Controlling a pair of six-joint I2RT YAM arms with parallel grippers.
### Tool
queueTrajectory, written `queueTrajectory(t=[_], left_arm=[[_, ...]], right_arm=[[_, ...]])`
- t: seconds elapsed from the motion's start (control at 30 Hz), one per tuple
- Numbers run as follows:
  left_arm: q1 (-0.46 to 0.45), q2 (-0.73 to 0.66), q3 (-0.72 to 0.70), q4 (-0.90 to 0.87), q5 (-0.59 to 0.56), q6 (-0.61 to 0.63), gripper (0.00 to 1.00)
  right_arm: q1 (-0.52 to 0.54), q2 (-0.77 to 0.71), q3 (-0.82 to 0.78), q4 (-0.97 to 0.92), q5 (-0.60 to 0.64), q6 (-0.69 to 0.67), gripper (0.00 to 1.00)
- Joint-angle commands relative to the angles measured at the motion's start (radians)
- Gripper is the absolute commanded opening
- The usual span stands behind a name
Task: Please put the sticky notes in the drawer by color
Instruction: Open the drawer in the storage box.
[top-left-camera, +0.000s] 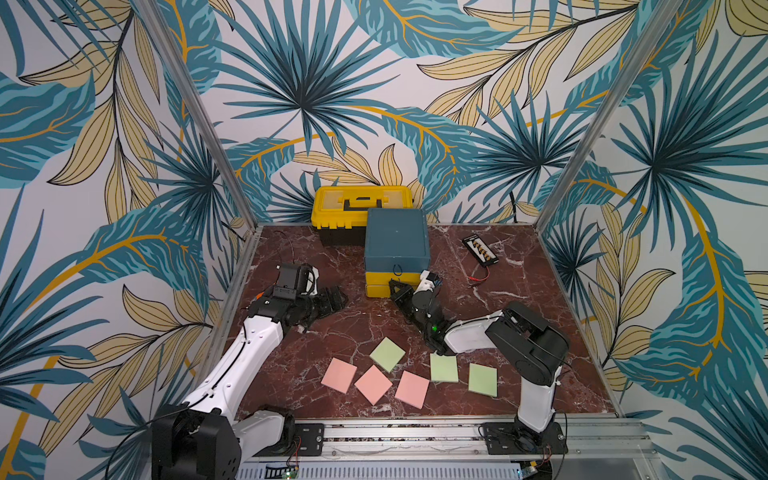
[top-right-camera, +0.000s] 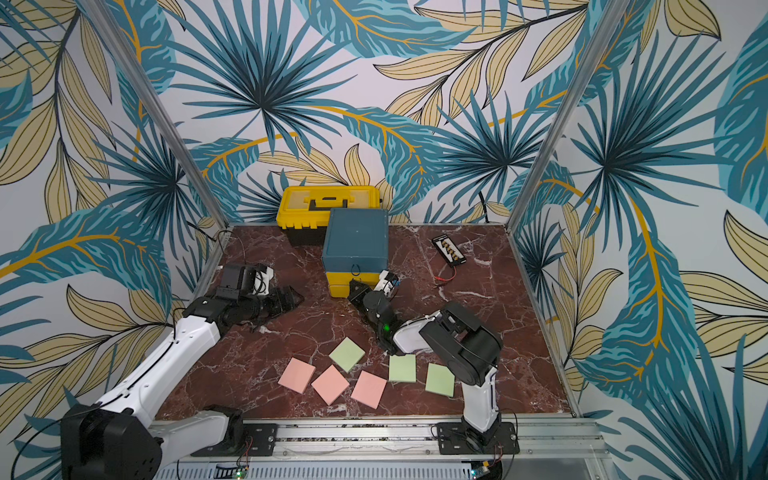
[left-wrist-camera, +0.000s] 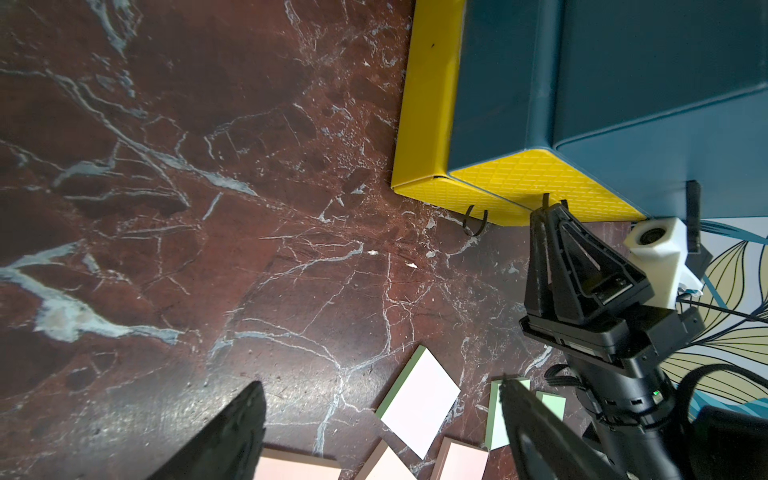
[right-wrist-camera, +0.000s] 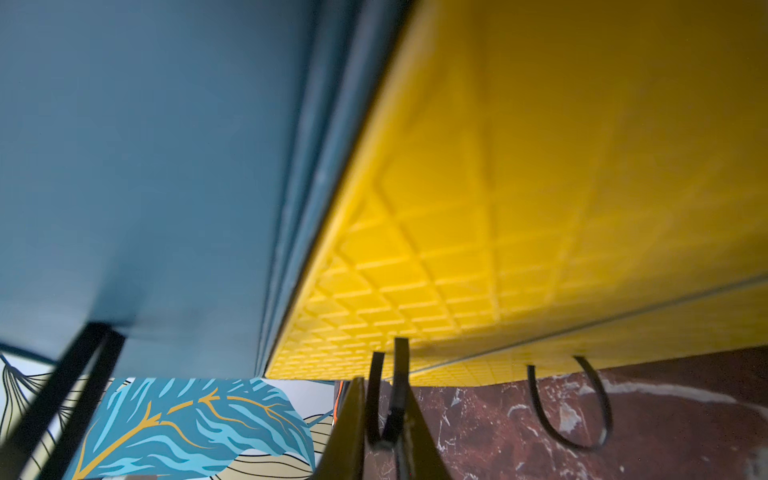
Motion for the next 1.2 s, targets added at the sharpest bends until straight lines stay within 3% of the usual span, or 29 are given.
queueTrajectory(t=[0.0,0.2,1.17], left_arm=[[0.01,-0.027,-0.004,-0.01,-0.011,0.001,0.9],[0.009,-0.03,-0.012,-0.001,-0.006,-0.01,0.9],[0.01,-0.009,-0.005,0.002,-0.022,-0.005,0.9]], right_arm=[[-0.008,0.015,-0.009,0.037,-0.016,-0.007,0.13],[-0.007,0.002,-0.008,0.03,-0.04,0.004,0.0],[0.072,-0.066,-0.124,0.069,-0.067,0.067,0.0]])
